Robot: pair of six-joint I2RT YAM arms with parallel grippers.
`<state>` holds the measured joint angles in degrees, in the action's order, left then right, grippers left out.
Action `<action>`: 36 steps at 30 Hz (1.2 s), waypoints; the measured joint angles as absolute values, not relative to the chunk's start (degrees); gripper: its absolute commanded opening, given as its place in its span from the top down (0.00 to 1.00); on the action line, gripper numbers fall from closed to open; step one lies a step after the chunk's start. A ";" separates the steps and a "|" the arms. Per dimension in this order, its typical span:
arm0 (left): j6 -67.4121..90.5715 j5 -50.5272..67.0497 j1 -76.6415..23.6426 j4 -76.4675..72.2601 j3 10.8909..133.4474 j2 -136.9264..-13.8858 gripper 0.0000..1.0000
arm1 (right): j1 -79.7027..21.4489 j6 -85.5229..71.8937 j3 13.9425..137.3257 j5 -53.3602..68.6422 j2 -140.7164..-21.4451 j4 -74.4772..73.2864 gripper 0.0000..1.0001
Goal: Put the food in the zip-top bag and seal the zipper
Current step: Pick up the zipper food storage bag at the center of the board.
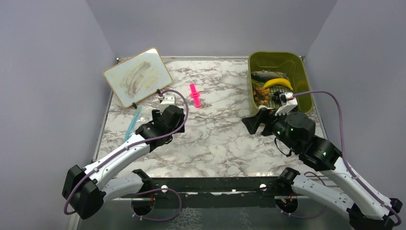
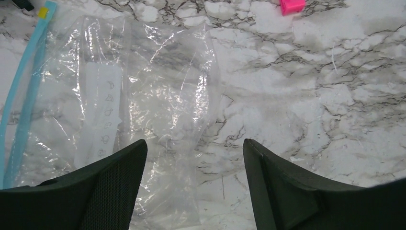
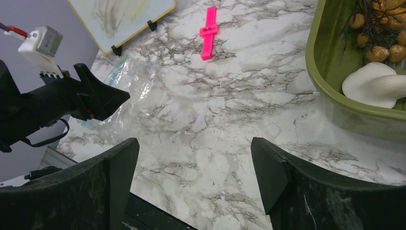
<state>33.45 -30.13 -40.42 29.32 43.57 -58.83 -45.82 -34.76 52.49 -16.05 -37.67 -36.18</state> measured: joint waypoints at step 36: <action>35.33 -17.43 -35.57 28.27 45.74 -76.88 1.00 | -46.06 -31.16 50.24 -6.33 -35.05 -32.84 0.19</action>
